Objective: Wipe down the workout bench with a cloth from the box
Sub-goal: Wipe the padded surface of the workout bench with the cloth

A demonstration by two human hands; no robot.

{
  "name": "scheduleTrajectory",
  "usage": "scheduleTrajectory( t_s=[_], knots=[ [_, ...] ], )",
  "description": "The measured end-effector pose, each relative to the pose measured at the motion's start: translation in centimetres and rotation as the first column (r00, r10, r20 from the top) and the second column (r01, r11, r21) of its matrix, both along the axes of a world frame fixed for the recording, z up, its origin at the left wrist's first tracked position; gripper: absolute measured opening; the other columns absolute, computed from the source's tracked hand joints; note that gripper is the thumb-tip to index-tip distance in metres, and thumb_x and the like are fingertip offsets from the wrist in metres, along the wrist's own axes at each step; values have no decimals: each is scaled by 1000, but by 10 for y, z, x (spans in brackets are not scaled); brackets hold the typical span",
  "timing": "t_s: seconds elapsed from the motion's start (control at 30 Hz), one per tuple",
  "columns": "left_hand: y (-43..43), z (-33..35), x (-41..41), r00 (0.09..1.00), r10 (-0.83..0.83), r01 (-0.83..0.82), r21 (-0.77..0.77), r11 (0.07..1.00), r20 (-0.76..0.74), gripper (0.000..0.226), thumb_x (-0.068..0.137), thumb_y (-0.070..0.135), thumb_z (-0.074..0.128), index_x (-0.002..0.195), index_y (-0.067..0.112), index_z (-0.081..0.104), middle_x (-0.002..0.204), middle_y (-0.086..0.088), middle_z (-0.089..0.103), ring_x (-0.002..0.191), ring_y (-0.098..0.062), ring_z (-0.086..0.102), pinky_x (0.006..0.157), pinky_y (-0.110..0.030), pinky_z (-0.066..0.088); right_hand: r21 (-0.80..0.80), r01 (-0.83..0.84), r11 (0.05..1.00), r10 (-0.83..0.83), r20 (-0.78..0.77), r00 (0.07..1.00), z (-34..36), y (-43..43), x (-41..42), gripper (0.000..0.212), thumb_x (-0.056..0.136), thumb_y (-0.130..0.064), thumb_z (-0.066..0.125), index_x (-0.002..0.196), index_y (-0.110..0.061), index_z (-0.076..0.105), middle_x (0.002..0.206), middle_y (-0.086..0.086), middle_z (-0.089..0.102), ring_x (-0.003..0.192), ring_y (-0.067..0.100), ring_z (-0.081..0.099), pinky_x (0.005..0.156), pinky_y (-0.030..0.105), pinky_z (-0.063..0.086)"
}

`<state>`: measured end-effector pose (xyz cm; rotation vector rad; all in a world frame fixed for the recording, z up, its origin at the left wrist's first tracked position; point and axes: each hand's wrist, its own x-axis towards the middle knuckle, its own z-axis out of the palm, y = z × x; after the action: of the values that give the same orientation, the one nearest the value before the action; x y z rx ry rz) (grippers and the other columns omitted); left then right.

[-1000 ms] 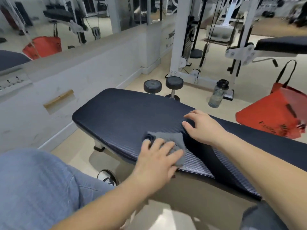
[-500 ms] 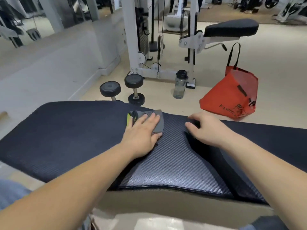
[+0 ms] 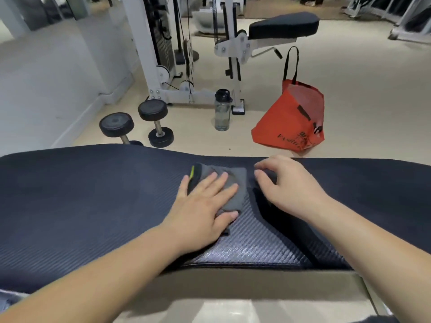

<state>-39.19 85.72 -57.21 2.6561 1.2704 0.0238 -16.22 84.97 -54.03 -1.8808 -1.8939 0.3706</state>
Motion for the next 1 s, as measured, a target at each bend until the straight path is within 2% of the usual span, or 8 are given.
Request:
scheduleTrajectory(
  t_s=[0.17,0.33,0.43,0.53,0.6,0.7,0.87,1.0],
  knots=[
    [-6,19,-42,955,-3,37,-109,993,297,66,92,60,48,154,43,35,168,19,10,156,-5,-5,125,-41,-2,34,-200,979,199,18,980,-1,-28,-54,52,96,-50,48,140,-24,58,147,0,54,138,20,48,113,40,44],
    [7,13,-100,897,201,-213,-14,977,393,58,82,21,54,140,24,59,162,-1,37,154,-23,22,121,-56,25,-244,-245,938,311,289,905,-12,-32,-111,83,91,-77,32,159,-31,25,167,4,27,156,30,19,124,52,22],
    [-2,-1,-105,856,264,-276,-39,960,445,53,84,18,53,135,23,62,161,-4,39,153,-26,24,122,-55,24,-239,-203,949,272,304,913,-17,-3,-100,78,90,-77,39,157,-39,29,170,-3,24,157,22,18,124,49,24],
    [-4,-10,-100,875,204,-212,-32,977,438,50,84,16,52,132,23,64,161,-4,39,153,-28,24,122,-56,22,-148,-76,986,126,368,921,-15,23,-77,58,89,-67,48,136,-32,54,143,1,53,137,28,46,104,47,46],
    [-4,-10,-97,886,169,-179,-17,984,433,49,85,15,49,131,23,64,161,-4,39,153,-27,23,123,-55,20,-84,-20,996,59,485,873,-11,24,-78,45,89,-58,49,114,-22,62,114,5,61,113,33,57,90,46,45],
    [-4,-11,-98,873,179,-197,-8,980,455,51,84,10,47,130,21,66,159,-7,42,152,-30,27,122,-57,22,-74,-151,986,168,490,856,-7,-8,-101,38,85,-53,46,93,-18,58,93,6,62,92,34,62,83,45,42],
    [-8,-12,-93,861,203,-199,-57,978,466,57,82,-6,48,132,18,65,157,-8,45,150,-29,31,121,-57,27,-53,-414,909,395,429,813,-12,-65,-114,33,76,-49,56,84,-17,54,81,3,54,75,30,55,69,41,44],
    [-17,-13,-81,871,160,-140,-76,987,464,61,83,-11,50,136,19,61,159,-4,42,151,-24,29,124,-46,24,-89,-230,969,245,475,845,-14,-67,-51,37,76,-56,51,89,-21,55,85,-2,53,85,28,58,72,40,42]
  ],
)
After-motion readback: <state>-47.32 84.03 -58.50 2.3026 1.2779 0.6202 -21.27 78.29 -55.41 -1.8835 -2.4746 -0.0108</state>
